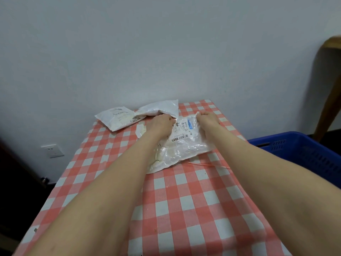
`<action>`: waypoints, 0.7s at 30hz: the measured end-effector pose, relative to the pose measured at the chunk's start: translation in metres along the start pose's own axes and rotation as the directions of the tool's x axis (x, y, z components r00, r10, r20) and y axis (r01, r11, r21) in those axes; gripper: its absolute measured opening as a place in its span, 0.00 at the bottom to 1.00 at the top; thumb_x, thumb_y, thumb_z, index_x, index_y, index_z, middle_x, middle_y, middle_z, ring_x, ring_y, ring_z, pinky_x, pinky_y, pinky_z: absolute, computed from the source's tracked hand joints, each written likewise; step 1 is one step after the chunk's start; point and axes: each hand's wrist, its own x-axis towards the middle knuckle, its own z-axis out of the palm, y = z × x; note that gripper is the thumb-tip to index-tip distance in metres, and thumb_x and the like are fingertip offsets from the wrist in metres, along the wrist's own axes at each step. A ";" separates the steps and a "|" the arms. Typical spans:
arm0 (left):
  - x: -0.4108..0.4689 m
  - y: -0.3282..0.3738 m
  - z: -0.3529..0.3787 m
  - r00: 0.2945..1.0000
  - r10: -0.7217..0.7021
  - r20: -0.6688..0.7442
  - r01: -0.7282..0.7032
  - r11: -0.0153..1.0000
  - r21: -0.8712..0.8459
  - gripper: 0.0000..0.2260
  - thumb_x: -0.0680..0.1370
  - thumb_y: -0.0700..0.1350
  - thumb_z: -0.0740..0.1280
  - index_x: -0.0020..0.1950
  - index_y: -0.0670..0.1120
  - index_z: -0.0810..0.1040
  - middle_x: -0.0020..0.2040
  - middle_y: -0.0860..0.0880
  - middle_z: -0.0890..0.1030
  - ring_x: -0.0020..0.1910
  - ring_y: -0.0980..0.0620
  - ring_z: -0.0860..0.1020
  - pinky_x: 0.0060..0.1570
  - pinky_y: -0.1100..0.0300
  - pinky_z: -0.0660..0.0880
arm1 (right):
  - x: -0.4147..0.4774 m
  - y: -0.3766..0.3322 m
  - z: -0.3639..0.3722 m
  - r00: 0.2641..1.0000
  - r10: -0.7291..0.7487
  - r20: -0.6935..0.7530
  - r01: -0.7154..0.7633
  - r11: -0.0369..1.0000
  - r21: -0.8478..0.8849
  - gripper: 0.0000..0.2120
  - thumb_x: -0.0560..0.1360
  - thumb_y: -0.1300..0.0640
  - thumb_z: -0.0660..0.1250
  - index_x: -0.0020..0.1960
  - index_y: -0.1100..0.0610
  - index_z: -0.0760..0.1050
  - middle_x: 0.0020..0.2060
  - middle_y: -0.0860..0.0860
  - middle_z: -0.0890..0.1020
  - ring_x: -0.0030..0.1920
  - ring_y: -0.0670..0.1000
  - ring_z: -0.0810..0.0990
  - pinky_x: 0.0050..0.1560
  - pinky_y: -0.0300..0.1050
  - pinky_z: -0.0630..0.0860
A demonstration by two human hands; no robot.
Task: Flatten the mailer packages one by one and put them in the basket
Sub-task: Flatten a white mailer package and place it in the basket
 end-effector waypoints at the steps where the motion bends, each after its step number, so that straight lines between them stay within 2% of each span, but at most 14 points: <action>1: -0.001 0.001 -0.001 1.000 0.002 -0.029 -0.001 1.000 0.021 0.13 0.82 0.49 0.55 0.55 0.46 0.76 0.57 0.46 0.79 0.57 0.44 0.76 0.51 0.53 0.69 | -0.001 0.000 0.001 1.000 0.021 -0.024 -0.021 1.000 -0.008 0.05 0.79 0.59 0.60 0.47 0.54 0.74 0.39 0.51 0.76 0.39 0.52 0.76 0.41 0.45 0.75; 3: -0.002 0.002 -0.003 0.997 0.012 -0.079 -0.006 0.997 0.074 0.12 0.82 0.49 0.55 0.55 0.47 0.76 0.57 0.47 0.78 0.58 0.45 0.75 0.60 0.49 0.67 | -0.003 -0.001 0.001 0.997 0.043 -0.059 -0.047 0.997 -0.062 0.07 0.79 0.61 0.58 0.51 0.58 0.74 0.41 0.53 0.77 0.38 0.53 0.75 0.38 0.45 0.74; 5: -0.003 0.001 -0.002 0.993 0.047 -0.107 -0.037 0.995 0.095 0.11 0.82 0.48 0.55 0.60 0.49 0.74 0.59 0.48 0.75 0.60 0.47 0.74 0.66 0.45 0.62 | -0.005 -0.001 0.001 0.996 0.038 -0.084 -0.049 0.990 -0.135 0.14 0.81 0.63 0.55 0.62 0.60 0.75 0.52 0.57 0.80 0.45 0.56 0.78 0.43 0.46 0.73; 7: -0.006 -0.001 -0.001 0.990 0.088 -0.109 -0.080 0.994 0.076 0.13 0.82 0.47 0.55 0.65 0.51 0.72 0.62 0.48 0.72 0.62 0.47 0.72 0.65 0.49 0.62 | -0.012 -0.003 -0.003 0.994 0.001 -0.110 -0.027 0.971 -0.238 0.20 0.81 0.65 0.53 0.71 0.58 0.66 0.64 0.57 0.76 0.58 0.58 0.77 0.48 0.46 0.70; 9: -0.009 -0.006 0.000 0.989 0.104 -0.104 -0.099 0.994 0.049 0.14 0.82 0.45 0.56 0.67 0.49 0.71 0.64 0.47 0.71 0.64 0.46 0.71 0.61 0.52 0.66 | -0.016 -0.007 -0.008 0.988 -0.078 -0.136 0.026 0.936 -0.350 0.24 0.80 0.65 0.53 0.75 0.55 0.60 0.66 0.55 0.73 0.62 0.59 0.75 0.52 0.48 0.72; 11: -0.014 -0.012 0.001 0.989 0.078 -0.123 -0.079 0.997 -0.005 0.15 0.81 0.41 0.57 0.67 0.49 0.72 0.66 0.47 0.70 0.64 0.46 0.70 0.59 0.53 0.68 | -0.021 -0.010 -0.009 0.970 -0.214 -0.115 0.136 0.872 -0.470 0.22 0.79 0.63 0.54 0.73 0.53 0.63 0.67 0.53 0.72 0.64 0.59 0.73 0.59 0.51 0.72; 13: -0.021 -0.014 0.002 0.987 0.056 -0.149 -0.063 0.997 -0.043 0.16 0.81 0.39 0.56 0.66 0.50 0.74 0.66 0.48 0.70 0.65 0.46 0.69 0.59 0.54 0.67 | -0.028 -0.010 -0.003 0.943 -0.333 -0.012 0.263 0.765 -0.589 0.21 0.80 0.60 0.54 0.72 0.52 0.65 0.68 0.52 0.72 0.66 0.57 0.71 0.60 0.51 0.70; 15: -0.029 -0.014 0.007 0.983 0.093 -0.161 -0.101 0.994 -0.045 0.17 0.80 0.38 0.55 0.66 0.49 0.74 0.66 0.48 0.70 0.65 0.47 0.69 0.58 0.54 0.67 | -0.038 -0.007 0.008 0.896 -0.404 0.185 0.421 0.642 -0.640 0.20 0.81 0.55 0.53 0.73 0.52 0.65 0.69 0.52 0.70 0.68 0.56 0.69 0.63 0.52 0.69; 18: -0.039 -0.016 0.018 0.975 0.163 -0.148 -0.176 0.981 -0.079 0.17 0.80 0.41 0.56 0.69 0.48 0.71 0.67 0.49 0.71 0.66 0.47 0.69 0.60 0.53 0.68 | -0.052 0.003 0.030 0.798 -0.397 0.454 0.603 0.534 -0.593 0.20 0.82 0.53 0.51 0.72 0.56 0.65 0.70 0.55 0.68 0.69 0.56 0.65 0.67 0.50 0.64; 19: -0.040 -0.019 0.022 0.976 0.165 -0.145 -0.180 0.979 -0.100 0.18 0.80 0.42 0.55 0.70 0.48 0.70 0.68 0.50 0.71 0.67 0.48 0.69 0.62 0.53 0.68 | -0.053 0.007 0.036 0.778 -0.387 0.496 0.628 0.511 -0.587 0.21 0.82 0.53 0.51 0.72 0.57 0.64 0.71 0.54 0.67 0.71 0.55 0.63 0.69 0.50 0.61; 21: -0.041 -0.027 0.029 0.984 0.151 -0.098 -0.158 0.985 -0.072 0.20 0.81 0.44 0.53 0.74 0.51 0.64 0.72 0.50 0.67 0.71 0.49 0.64 0.69 0.52 0.63 | -0.051 0.014 0.041 0.791 -0.325 0.519 0.610 0.478 -0.632 0.24 0.82 0.47 0.47 0.75 0.55 0.59 0.75 0.54 0.62 0.75 0.56 0.55 0.74 0.53 0.54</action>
